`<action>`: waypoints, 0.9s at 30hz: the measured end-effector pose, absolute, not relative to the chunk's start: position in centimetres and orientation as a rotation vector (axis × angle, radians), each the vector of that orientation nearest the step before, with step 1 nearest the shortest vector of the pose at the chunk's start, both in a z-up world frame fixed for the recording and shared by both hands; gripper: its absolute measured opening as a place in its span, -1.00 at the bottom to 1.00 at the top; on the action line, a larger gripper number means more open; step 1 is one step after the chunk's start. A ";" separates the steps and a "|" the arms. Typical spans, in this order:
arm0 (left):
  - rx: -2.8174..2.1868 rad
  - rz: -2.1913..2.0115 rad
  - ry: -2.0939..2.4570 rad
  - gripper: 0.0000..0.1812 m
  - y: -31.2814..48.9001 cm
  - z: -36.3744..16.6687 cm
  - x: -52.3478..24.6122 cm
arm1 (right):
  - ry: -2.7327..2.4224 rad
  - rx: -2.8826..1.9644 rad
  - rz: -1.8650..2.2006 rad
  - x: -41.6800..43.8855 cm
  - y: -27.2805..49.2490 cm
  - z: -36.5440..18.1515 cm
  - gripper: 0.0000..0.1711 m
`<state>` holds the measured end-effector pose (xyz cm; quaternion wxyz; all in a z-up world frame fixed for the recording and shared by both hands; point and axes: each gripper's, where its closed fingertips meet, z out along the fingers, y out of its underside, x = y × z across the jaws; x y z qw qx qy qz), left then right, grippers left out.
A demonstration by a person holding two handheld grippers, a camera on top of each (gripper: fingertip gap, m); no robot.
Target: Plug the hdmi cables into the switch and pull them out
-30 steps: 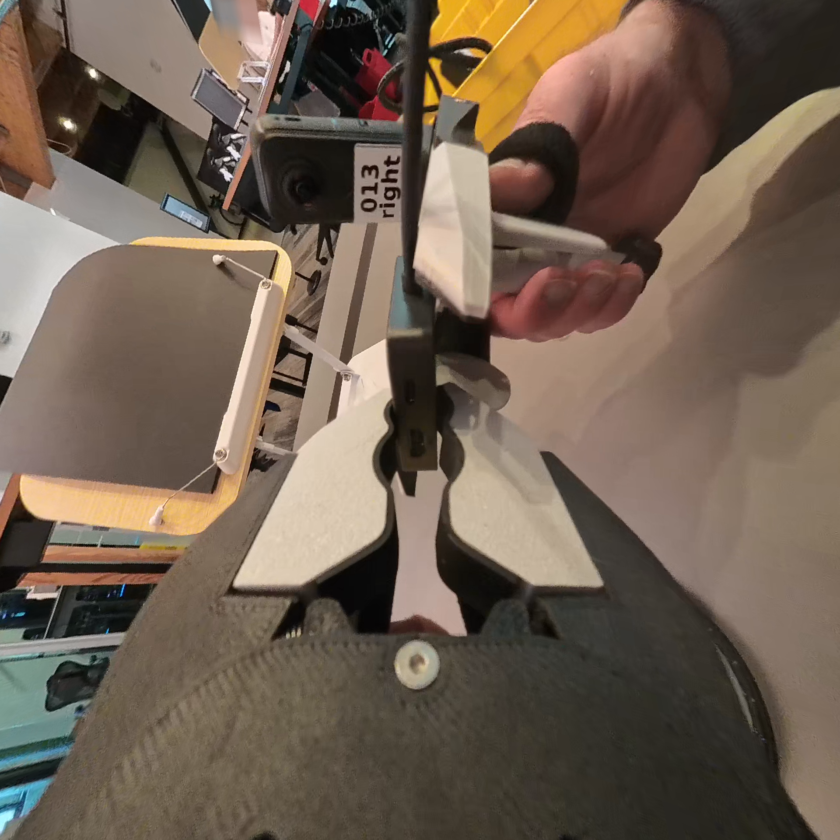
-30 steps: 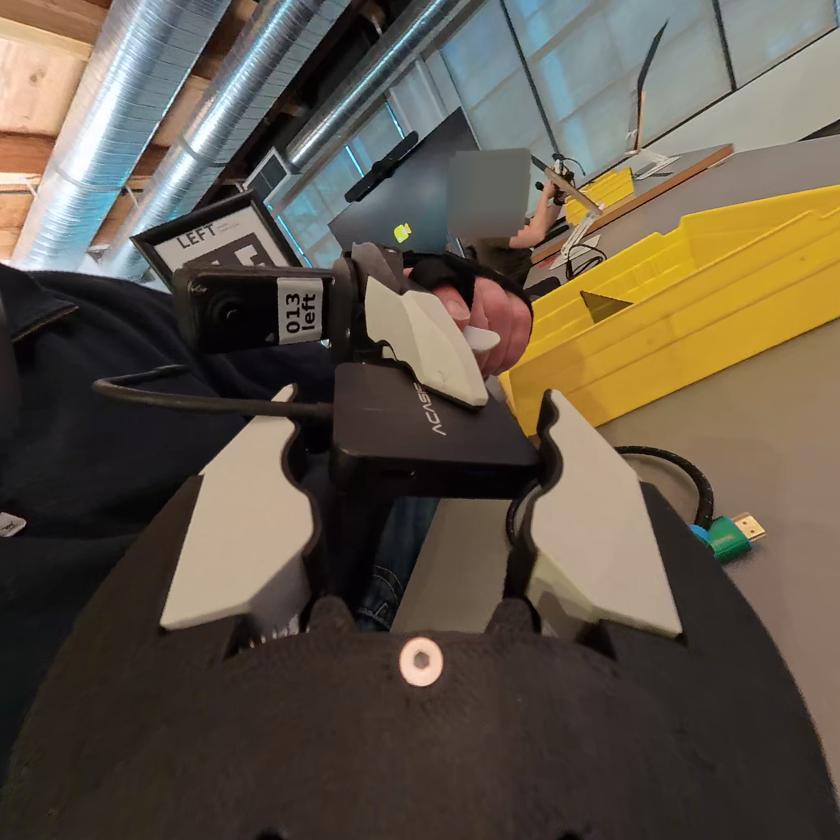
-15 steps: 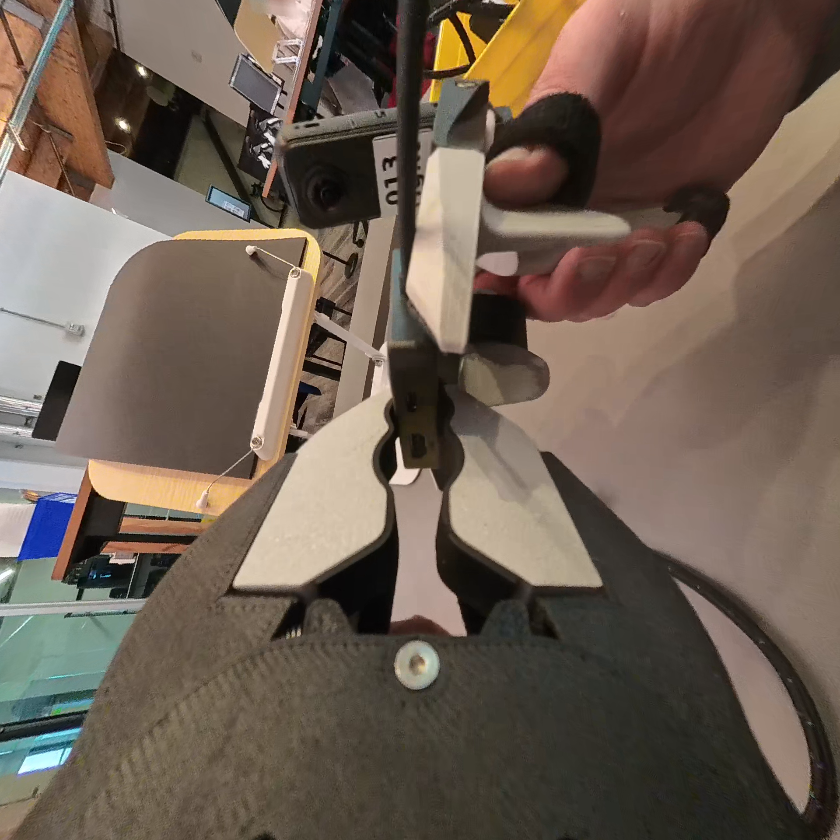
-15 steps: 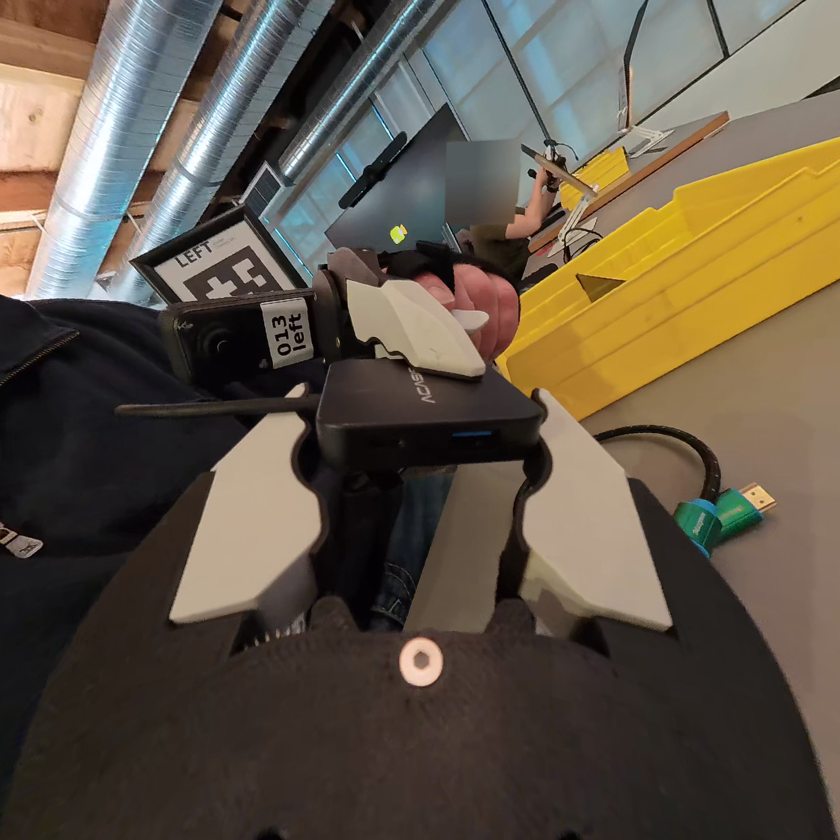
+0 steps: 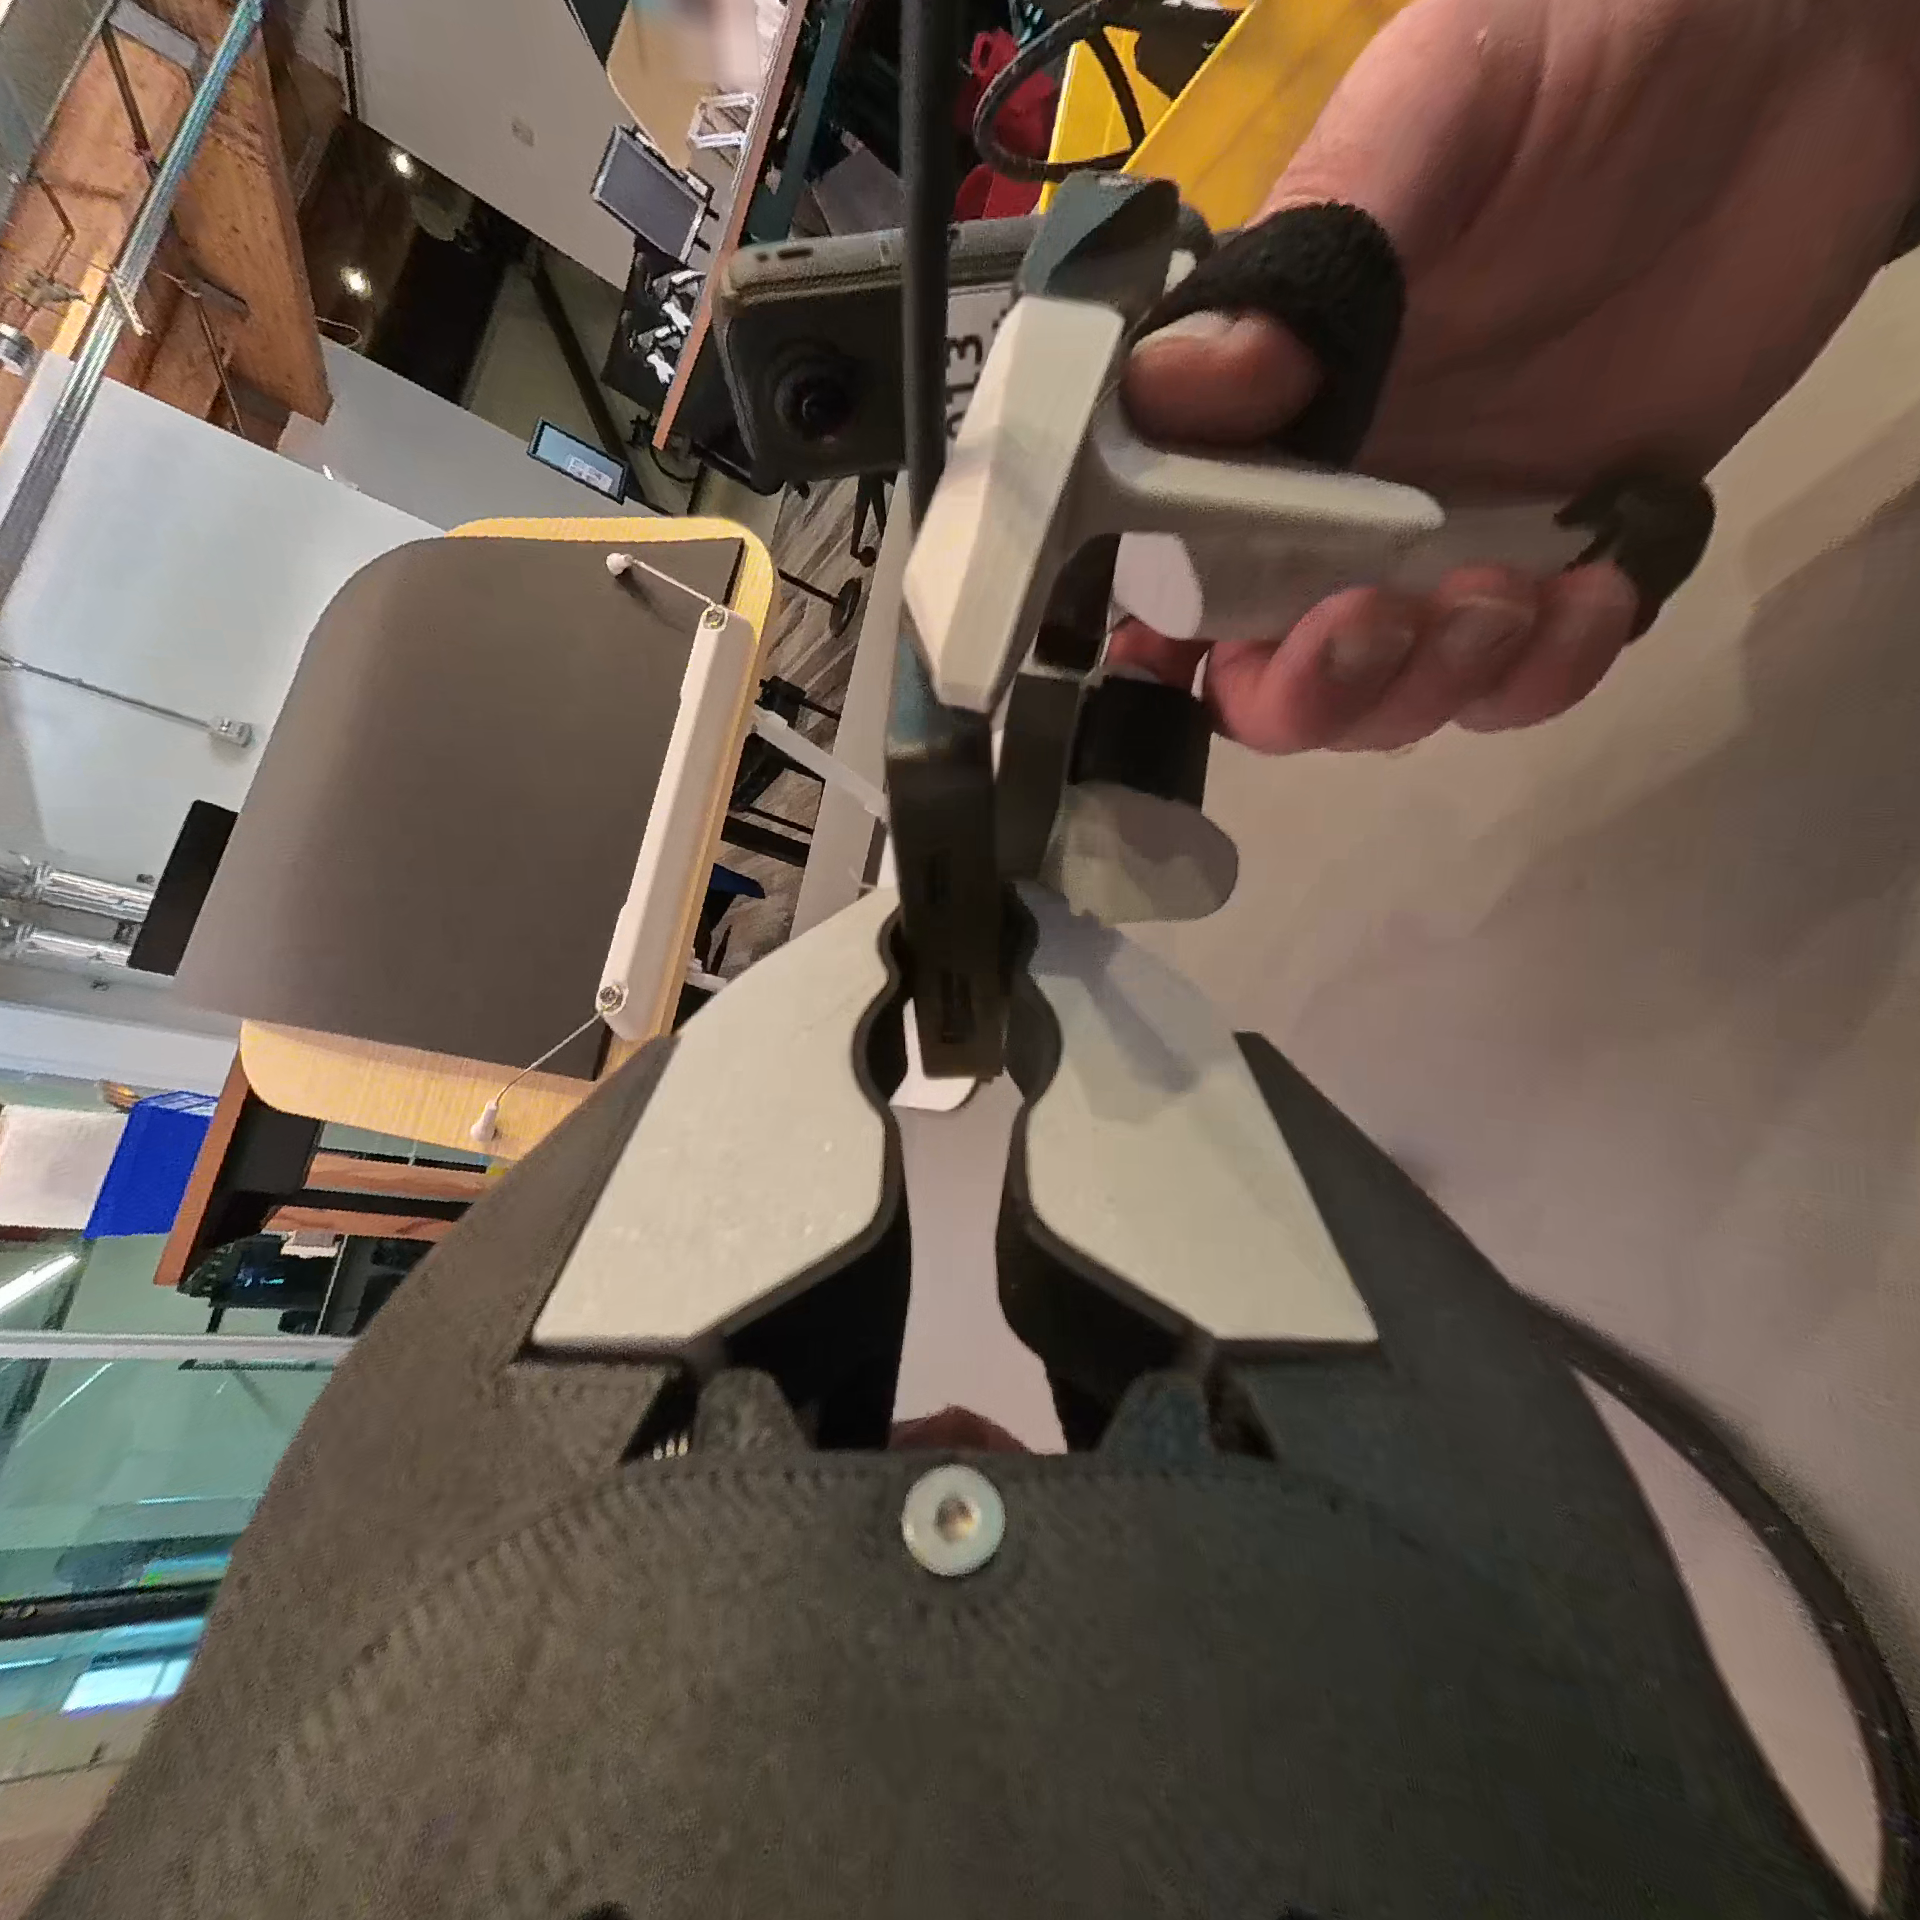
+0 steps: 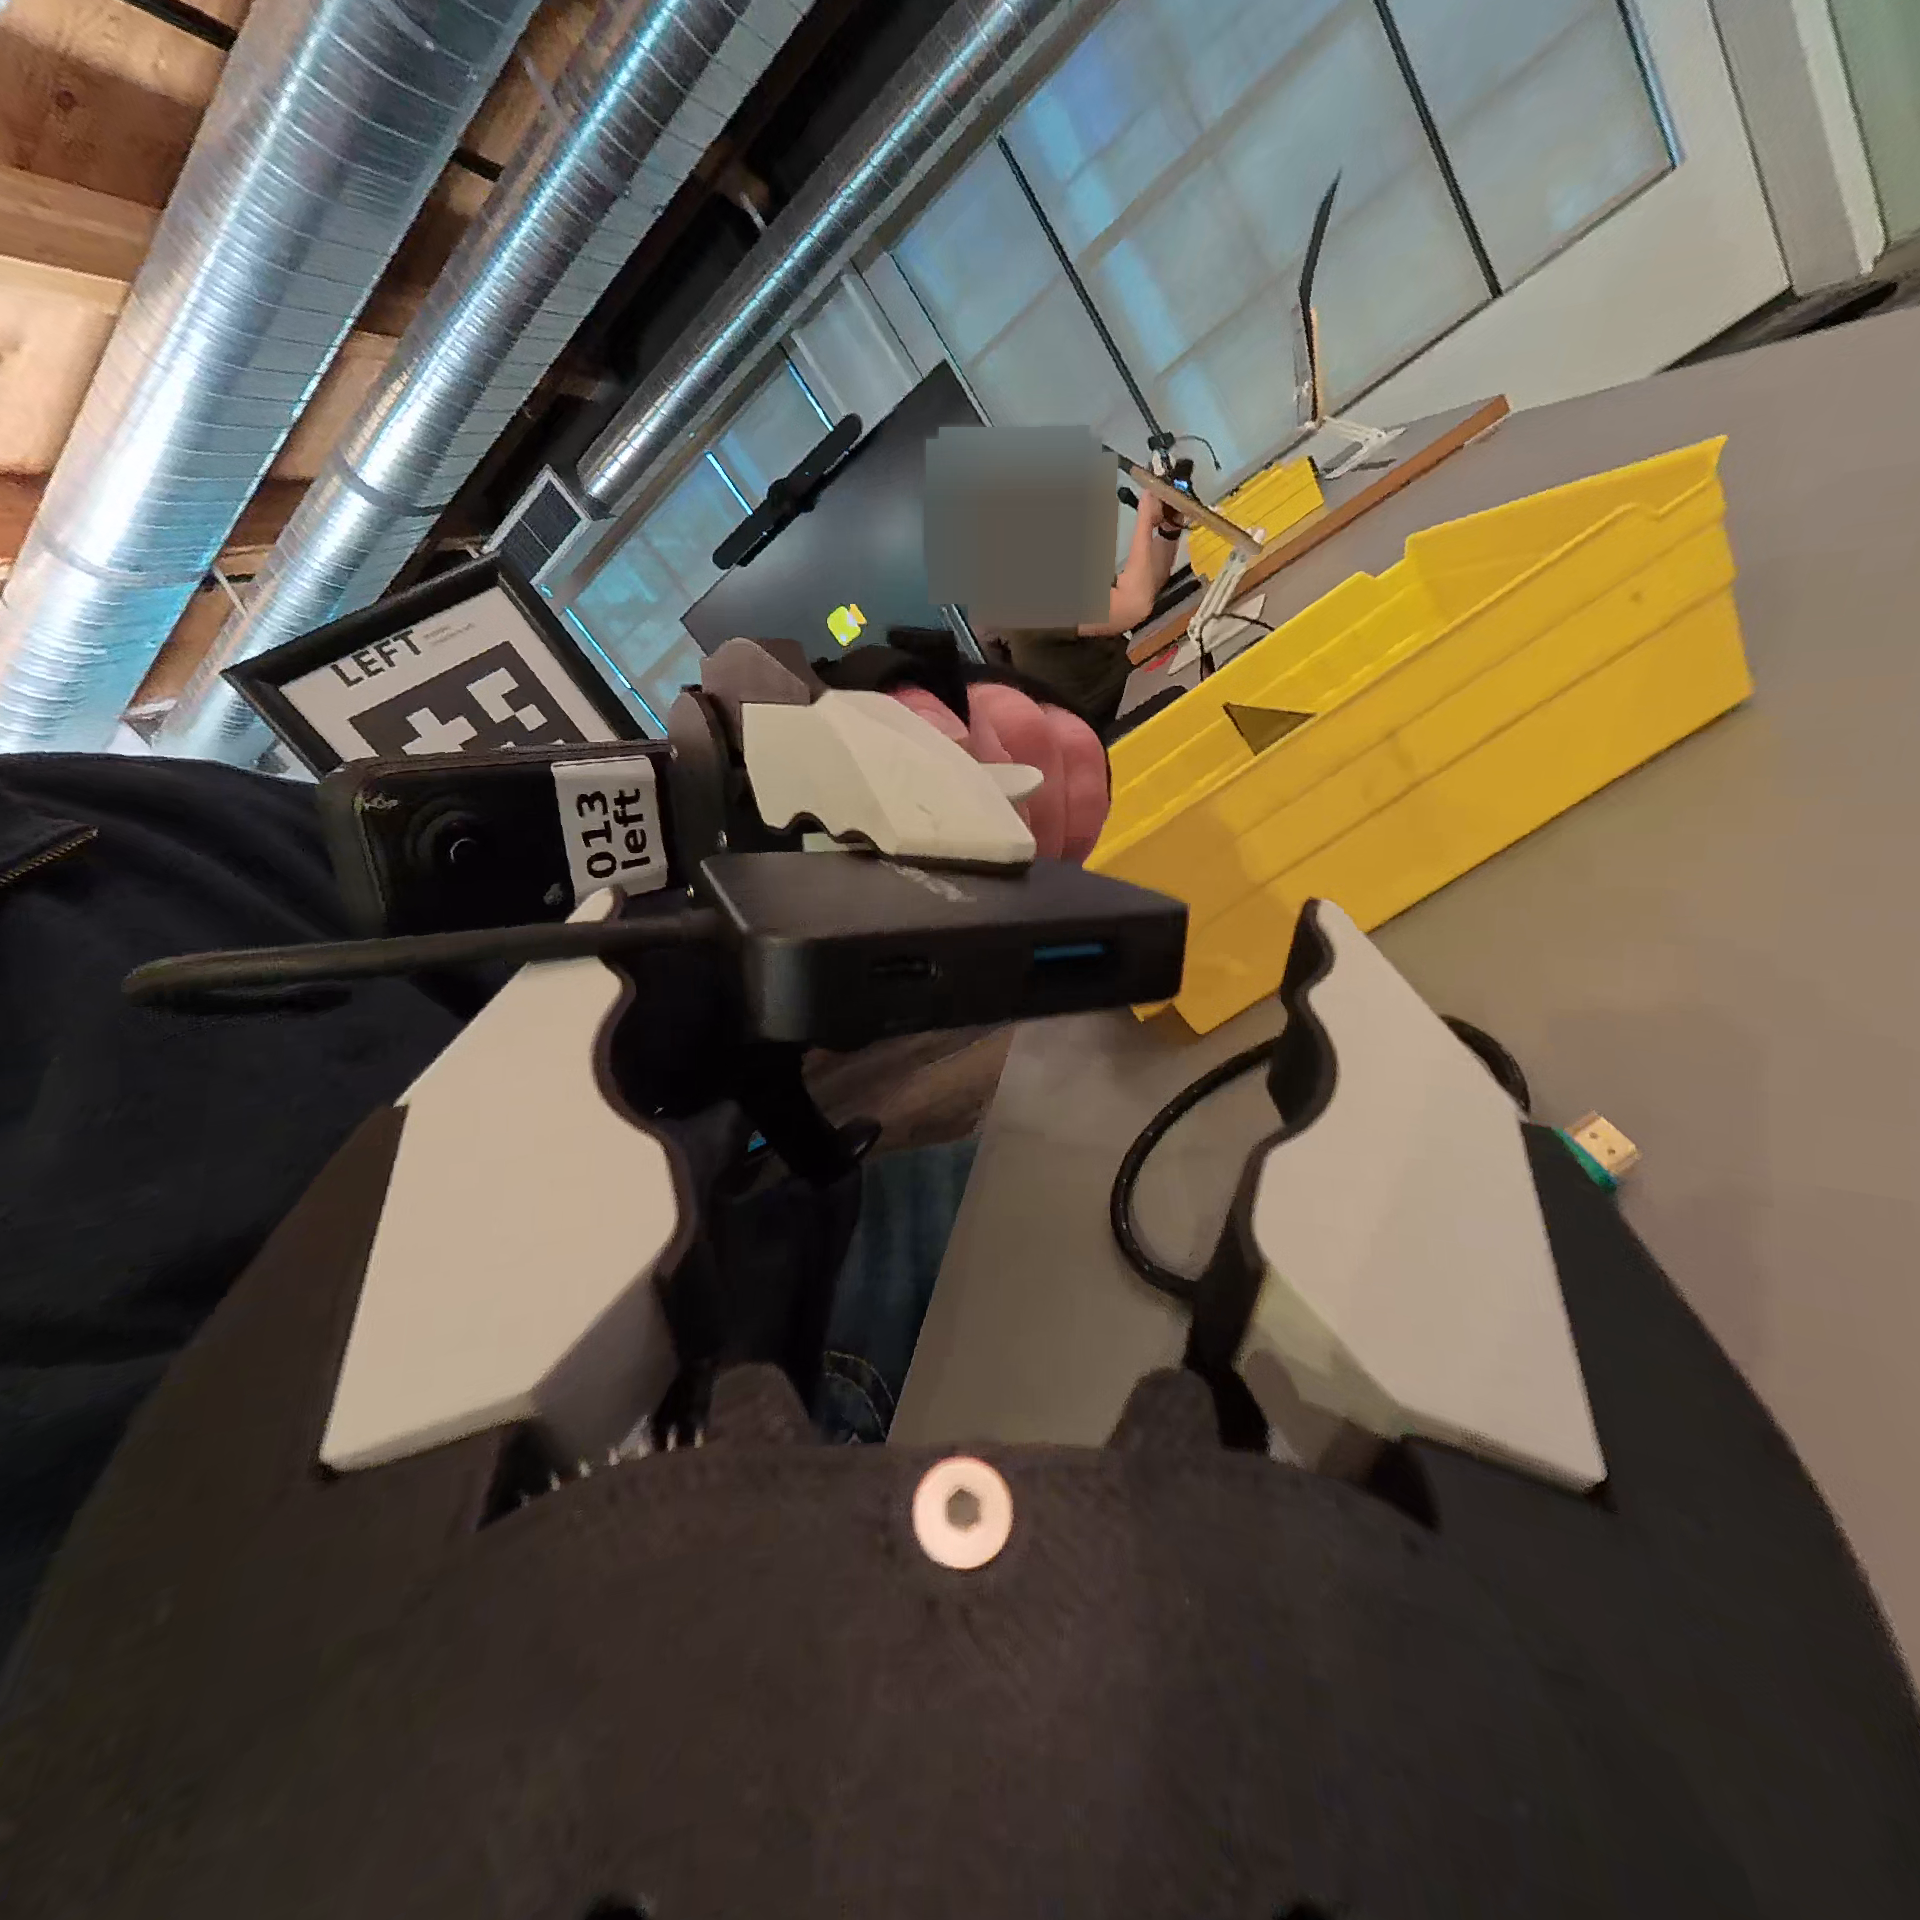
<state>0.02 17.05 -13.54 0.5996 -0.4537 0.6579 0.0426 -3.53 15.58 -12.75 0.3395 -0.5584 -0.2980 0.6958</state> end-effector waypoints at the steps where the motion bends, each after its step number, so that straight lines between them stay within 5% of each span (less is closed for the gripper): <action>1: -1.053 0.085 1.521 -0.84 16.9 -13.5 0.1 | -0.768 -1.432 1.825 -3.6 15.5 -12.5 0.42; 11: -1.033 0.094 1.517 -0.84 17.1 -13.7 0.2 | -0.784 -1.400 1.926 -4.0 14.8 -12.6 0.04; 21: -1.041 0.104 1.557 -0.83 17.2 -14.3 0.0 | -0.772 -1.417 1.955 -3.9 14.9 -13.1 0.00; 27: -1.068 0.059 1.587 -0.54 17.0 -14.6 0.0 | -0.724 -1.431 1.941 -3.0 15.8 -13.1 0.00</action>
